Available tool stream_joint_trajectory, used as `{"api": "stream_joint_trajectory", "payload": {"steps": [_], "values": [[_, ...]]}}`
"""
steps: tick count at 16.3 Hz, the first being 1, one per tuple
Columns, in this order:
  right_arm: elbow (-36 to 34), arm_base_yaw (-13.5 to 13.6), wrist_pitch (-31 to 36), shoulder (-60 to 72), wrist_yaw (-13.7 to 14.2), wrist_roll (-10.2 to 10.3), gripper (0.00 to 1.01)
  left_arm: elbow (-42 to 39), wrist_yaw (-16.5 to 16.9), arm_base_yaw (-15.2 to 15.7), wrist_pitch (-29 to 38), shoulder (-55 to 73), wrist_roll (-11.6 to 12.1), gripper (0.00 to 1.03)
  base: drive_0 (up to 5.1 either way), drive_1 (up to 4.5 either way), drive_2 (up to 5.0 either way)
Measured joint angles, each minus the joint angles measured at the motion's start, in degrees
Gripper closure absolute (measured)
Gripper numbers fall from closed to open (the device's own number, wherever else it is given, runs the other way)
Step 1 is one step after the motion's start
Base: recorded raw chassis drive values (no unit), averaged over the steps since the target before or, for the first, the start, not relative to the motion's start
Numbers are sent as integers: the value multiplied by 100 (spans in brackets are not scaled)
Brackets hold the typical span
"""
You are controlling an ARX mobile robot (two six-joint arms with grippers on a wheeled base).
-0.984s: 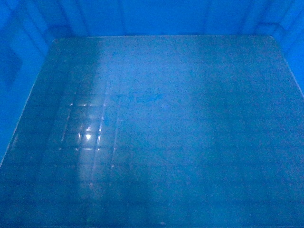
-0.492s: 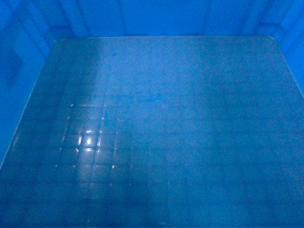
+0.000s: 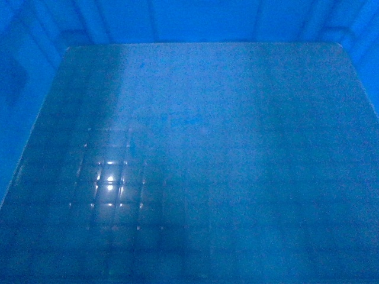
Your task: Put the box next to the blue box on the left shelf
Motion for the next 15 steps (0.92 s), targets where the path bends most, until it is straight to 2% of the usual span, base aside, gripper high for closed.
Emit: {"api": "stream_joint_trajectory", "payload": {"steps": [15], "values": [[0,0,-39,-2,11,-2,82,-7,13,0,-46,11,-20,86,-486,250,263]]}}
